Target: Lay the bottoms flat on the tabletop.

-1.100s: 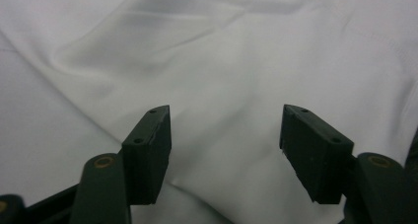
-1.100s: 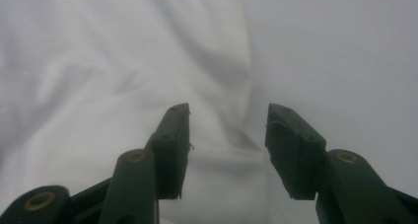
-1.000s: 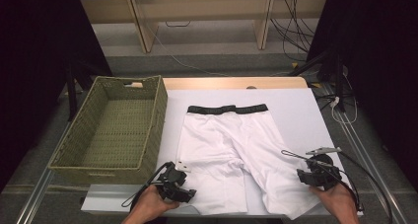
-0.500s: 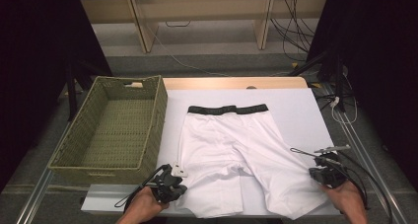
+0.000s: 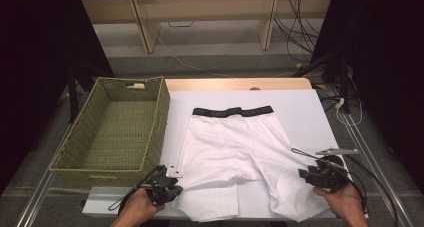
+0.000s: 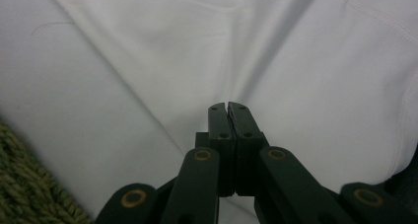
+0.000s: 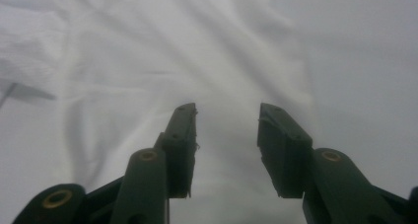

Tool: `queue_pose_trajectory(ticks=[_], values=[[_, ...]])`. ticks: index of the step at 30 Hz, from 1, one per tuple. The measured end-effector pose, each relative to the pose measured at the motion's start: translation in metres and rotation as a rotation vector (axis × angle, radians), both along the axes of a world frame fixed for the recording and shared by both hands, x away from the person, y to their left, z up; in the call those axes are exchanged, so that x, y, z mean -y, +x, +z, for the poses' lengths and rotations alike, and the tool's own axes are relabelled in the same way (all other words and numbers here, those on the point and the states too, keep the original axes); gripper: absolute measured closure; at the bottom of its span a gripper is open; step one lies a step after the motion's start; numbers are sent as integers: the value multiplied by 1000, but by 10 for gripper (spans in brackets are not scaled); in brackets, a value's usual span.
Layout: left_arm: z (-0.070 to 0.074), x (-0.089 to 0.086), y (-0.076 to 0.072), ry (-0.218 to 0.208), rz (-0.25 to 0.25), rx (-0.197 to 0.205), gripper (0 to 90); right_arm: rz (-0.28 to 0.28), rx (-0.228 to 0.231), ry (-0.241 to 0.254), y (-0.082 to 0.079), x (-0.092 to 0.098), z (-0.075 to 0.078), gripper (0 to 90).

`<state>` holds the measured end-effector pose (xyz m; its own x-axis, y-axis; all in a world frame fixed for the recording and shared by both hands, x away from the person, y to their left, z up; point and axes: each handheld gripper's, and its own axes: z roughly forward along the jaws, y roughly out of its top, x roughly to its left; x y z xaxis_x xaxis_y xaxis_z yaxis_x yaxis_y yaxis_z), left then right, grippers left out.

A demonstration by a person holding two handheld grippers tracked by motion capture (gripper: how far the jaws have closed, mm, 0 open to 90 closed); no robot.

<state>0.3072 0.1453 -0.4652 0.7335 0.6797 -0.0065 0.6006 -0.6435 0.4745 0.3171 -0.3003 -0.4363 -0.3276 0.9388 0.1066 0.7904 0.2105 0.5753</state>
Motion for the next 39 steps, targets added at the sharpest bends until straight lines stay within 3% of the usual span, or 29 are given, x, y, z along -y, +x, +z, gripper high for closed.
queue_pose_trajectory(ticks=[4,7,10,12,14,18,21,24,27,29,31,33,37,39], values=[[2,0,0,-11,11,6,873,90,14,47,-4,-34,3,577],[5,0,1,-48,12,10,797,173,16,56,-8,-62,3,568],[9,1,1,-84,18,8,682,221,-5,-28,-7,-87,-3,584],[10,2,0,-114,12,5,628,228,-17,-88,-3,-96,-10,748],[12,2,0,-138,8,5,578,218,-22,-144,1,-97,-15,879],[14,4,0,-171,5,10,552,162,-44,-147,13,-80,-18,892],[14,6,-1,-165,1,11,542,140,-81,-120,25,-63,-24,888],[14,6,-1,-162,1,11,537,134,-99,-110,29,-57,-26,809],[14,5,0,-165,7,13,526,116,-52,-124,24,-58,-15,658],[15,5,-1,-166,13,15,516,127,10,-105,13,-63,-4,652],[15,5,0,-166,14,14,509,164,39,-88,4,-71,3,642],[15,5,0,-163,15,13,499,211,28,-96,0,-80,1,620],[15,6,-1,-164,15,14,478,260,-17,-212,6,-93,-15,591],[15,6,0,-166,20,15,458,271,-44,-238,13,-95,-23,587]])
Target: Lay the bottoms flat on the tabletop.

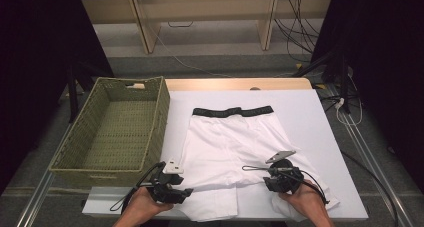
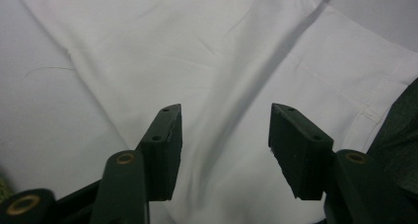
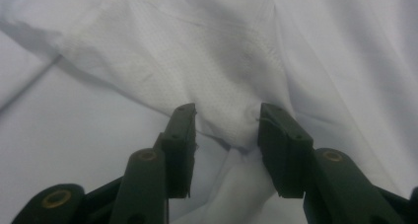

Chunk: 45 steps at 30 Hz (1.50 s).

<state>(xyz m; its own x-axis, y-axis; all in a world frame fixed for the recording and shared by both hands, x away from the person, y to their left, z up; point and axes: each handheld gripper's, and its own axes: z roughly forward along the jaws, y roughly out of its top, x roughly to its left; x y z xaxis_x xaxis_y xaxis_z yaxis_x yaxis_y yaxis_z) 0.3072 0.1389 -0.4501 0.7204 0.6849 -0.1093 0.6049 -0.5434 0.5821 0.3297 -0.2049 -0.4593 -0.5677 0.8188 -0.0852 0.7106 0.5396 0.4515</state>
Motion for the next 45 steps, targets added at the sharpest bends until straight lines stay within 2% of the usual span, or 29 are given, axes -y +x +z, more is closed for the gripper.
queue_pose_trajectory(ticks=[1,2,3,5,7,11,14,17,19,20,22,23,27,30,33,35,39,40,43,45], values=[[0,0,0,-2,2,0,454,8,-16,-18,3,-1,-4,588],[0,0,0,-3,4,0,448,20,-11,-23,3,-2,-6,633],[0,0,1,-4,4,1,443,23,-7,-16,3,-2,-5,734],[0,1,1,-9,9,1,443,30,11,-41,3,-5,-5,859],[0,1,1,-11,8,4,443,46,21,-45,3,-9,-3,886],[0,2,1,-12,7,9,441,72,42,13,2,-23,7,887],[1,2,1,-12,11,12,440,74,41,93,6,-39,15,887],[1,1,1,-16,16,14,440,74,28,126,12,-55,16,882],[1,0,2,-16,20,15,439,74,20,122,15,-60,14,868],[1,0,1,-16,21,16,439,72,14,120,15,-61,12,837],[2,-1,1,-15,21,18,438,59,-1,131,15,-57,12,703],[2,0,1,-17,22,18,437,50,1,136,14,-54,15,661],[2,-1,1,-13,22,21,432,-5,70,161,4,-25,33,576],[2,0,1,-13,31,21,422,-100,112,107,0,10,35,537],[1,0,2,-10,36,22,412,-201,82,115,-2,46,29,508],[0,0,3,-8,42,20,403,-249,76,95,-7,63,23,486],[-3,1,6,5,49,16,399,-339,18,64,-8,96,10,467],[-4,1,6,8,49,15,397,-344,-15,69,-8,103,6,466],[-7,1,9,17,56,9,398,-358,-50,73,-11,113,-1,503],[-10,0,11,23,59,4,403,-363,-52,88,-13,115,-1,606]])
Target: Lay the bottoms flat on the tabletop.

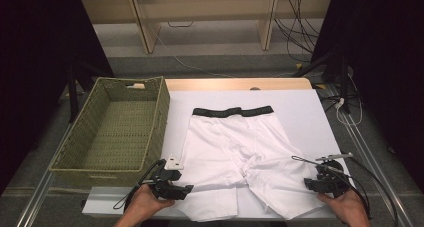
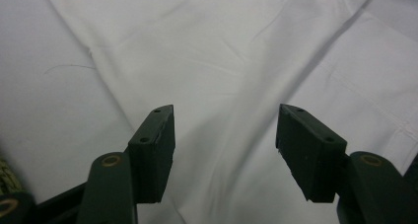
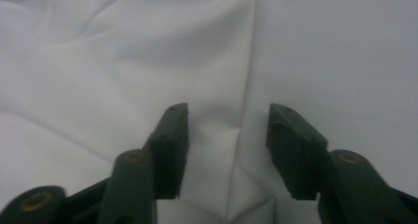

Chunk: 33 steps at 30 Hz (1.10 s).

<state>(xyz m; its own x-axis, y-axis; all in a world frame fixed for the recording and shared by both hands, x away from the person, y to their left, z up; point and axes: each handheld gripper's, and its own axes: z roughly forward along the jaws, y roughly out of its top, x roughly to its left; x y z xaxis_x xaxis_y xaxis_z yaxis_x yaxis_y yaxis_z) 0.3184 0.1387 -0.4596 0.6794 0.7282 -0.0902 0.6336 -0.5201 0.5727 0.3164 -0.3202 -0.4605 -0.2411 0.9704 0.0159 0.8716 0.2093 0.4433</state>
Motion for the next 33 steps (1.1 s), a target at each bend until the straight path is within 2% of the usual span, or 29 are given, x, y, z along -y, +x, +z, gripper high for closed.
queue_pose_trajectory(ticks=[4,6,14,15,17,20,21,24,27,30,33], values=[[-3,0,0,5,-18,-4,455,17,-18,17,-6,-1,2,834],[-4,1,0,7,-31,-7,489,36,-32,18,-10,-1,3,879],[-11,5,-1,29,-79,-35,609,24,-41,42,-33,9,6,880],[-12,6,-1,36,-85,-37,632,21,-38,40,-33,9,7,861],[-14,8,-2,54,-101,-41,714,9,-16,31,-30,8,8,757],[-14,8,-3,72,-116,-31,846,24,31,55,-23,5,12,588],[-15,7,-3,71,-117,-32,876,24,47,59,-19,3,13,573],[-14,7,-5,77,-128,-34,887,27,75,77,-3,-2,15,538],[-14,5,-6,83,-141,-38,890,31,61,87,19,-8,12,538],[-14,4,-7,82,-142,-41,890,29,26,93,41,-13,8,541],[-13,3,-7,91,-155,-42,890,36,-6,57,54,-19,0,571]])
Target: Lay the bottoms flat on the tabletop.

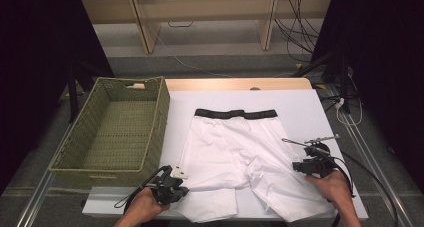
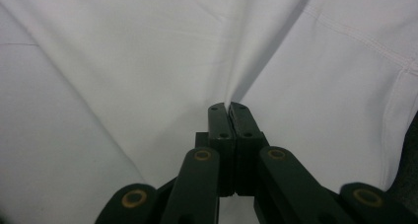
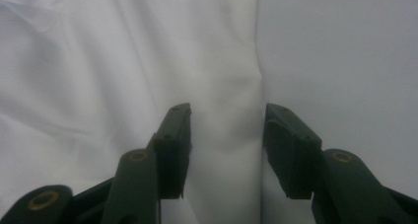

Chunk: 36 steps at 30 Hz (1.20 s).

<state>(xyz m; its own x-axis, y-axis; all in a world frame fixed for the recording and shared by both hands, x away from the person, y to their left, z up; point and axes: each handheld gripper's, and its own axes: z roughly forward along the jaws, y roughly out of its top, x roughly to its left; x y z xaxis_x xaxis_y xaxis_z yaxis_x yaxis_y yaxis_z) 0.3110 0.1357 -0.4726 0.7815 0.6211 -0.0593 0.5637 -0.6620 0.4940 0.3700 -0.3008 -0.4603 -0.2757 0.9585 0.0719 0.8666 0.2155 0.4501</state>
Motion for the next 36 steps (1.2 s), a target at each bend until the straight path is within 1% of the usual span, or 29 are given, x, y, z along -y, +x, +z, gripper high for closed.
queue_pose_trajectory(ticks=[2,3,4,5,6,9,11,14,17,19,20,21,22,23,24,26,28,30,31,32,33,34,35,36], values=[[1,-1,-1,5,-7,-1,890,17,13,-38,-2,-3,-1,711],[1,-2,-2,7,-10,-2,890,30,4,-37,-4,-2,0,769],[1,-4,-2,6,-12,-4,890,29,-8,-36,-6,-1,1,832],[2,-5,-3,9,-15,-6,890,32,-10,-46,-9,0,1,878],[2,-6,-3,8,-16,-6,890,35,-18,-44,-12,2,1,898],[3,-7,-6,18,-35,-15,890,31,-36,-54,-21,9,3,900],[3,-8,-8,21,-46,-24,890,22,-46,-44,-27,14,3,900],[3,-11,-11,24,-56,-34,890,28,-55,-47,-34,16,4,900],[4,-14,-13,20,-48,-35,890,42,-66,-51,-37,15,4,900],[4,-17,-13,15,-38,-32,888,42,-58,-55,-38,14,4,900],[4,-17,-12,14,-35,-31,887,43,-43,-57,-38,13,4,878],[4,-17,-12,14,-35,-31,886,40,-23,-51,-38,13,4,750],[4,-17,-12,14,-34,-29,887,23,-15,-37,-36,12,3,676],[4,-17,-12,14,-33,-28,886,18,-11,-26,-33,12,4,609],[4,-16,-12,15,-33,-27,887,17,5,-21,-31,11,4,577],[4,-17,-12,14,-32,-29,887,5,29,-12,-26,9,5,568],[4,-17,-11,13,-29,-30,886,-5,41,-9,-18,6,6,571],[4,-17,-11,12,-27,-30,887,-4,48,-26,-13,4,3,570],[3,-17,-11,11,-26,-31,887,-5,35,-21,-10,2,1,593],[3,-17,-11,11,-26,-32,887,1,25,-16,-8,2,-1,638],[3,-17,-11,10,-26,-33,887,9,32,-31,-9,0,-3,727],[4,-17,-11,10,-26,-33,887,5,32,-54,-10,-2,-2,806],[4,-17,-11,9,-26,-33,887,16,14,-40,-11,-1,-1,866],[4,-18,-11,10,-27,-33,887,23,2,-31,-12,-1,0,891]])
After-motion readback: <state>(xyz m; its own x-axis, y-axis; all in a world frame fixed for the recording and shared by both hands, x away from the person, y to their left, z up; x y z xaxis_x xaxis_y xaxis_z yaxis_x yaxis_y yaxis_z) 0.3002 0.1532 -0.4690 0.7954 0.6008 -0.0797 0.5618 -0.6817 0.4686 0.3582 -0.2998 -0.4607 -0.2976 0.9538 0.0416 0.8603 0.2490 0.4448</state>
